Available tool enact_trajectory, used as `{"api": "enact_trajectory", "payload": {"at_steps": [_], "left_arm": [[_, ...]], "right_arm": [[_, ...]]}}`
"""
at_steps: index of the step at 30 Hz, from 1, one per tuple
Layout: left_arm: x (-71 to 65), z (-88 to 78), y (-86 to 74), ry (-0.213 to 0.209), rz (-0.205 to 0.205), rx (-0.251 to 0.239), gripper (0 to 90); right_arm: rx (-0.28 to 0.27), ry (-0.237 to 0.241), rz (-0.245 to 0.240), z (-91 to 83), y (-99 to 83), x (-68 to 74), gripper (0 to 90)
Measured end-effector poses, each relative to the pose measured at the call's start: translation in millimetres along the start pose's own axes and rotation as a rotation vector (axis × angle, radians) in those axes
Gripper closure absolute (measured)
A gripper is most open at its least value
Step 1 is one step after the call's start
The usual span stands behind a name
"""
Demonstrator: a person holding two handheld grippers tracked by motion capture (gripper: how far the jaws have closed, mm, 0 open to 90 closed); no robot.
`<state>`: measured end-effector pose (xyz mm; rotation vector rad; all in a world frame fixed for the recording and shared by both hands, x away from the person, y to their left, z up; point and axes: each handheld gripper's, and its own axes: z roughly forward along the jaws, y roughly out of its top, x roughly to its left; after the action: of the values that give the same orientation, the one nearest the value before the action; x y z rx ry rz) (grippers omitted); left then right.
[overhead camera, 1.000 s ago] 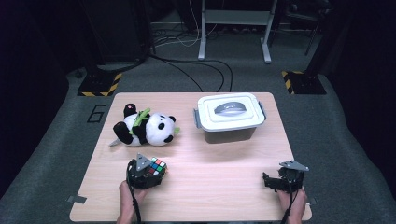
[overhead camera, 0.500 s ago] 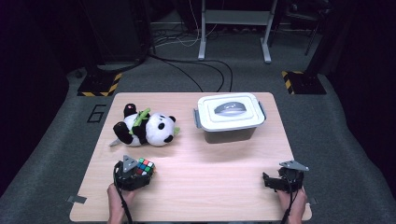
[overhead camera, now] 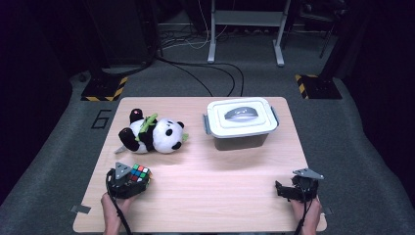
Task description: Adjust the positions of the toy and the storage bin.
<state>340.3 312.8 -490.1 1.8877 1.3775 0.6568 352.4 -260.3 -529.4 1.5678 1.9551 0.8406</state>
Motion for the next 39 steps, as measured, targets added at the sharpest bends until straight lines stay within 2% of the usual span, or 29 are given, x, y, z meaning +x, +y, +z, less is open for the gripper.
{"api": "enact_trajectory", "payload": {"at_steps": [8,15,23,25,27,39], "left_arm": [[21.6,-5.2,-3.6,0.044,-0.040,-0.015,34.0],[38.4,-8.4,-6.5,0.080,-0.061,-0.005,34.0],[52.6,-7.8,-8.4,0.100,-0.087,0.012,34.0],[55.1,-6.5,-8.9,0.107,-0.102,0.003,34.0],[58.5,-6.6,-8.9,0.109,-0.095,0.017,34.0],[68.4,-0.6,-11.0,0.121,-0.126,0.028,34.0]], "right_arm": [[0.000,0.000,0.000,0.0,0.0,0.1,2.4],[0.000,0.000,0.000,0.0,0.0,0.1,2.4],[0.000,0.000,0.000,0.0,0.0,0.1,2.4],[0.000,0.000,0.000,0.0,0.0,0.1,2.4],[0.000,0.000,0.000,0.0,0.0,0.1,2.4],[0.000,0.000,0.000,-0.1,0.0,0.1,2.4]]}}
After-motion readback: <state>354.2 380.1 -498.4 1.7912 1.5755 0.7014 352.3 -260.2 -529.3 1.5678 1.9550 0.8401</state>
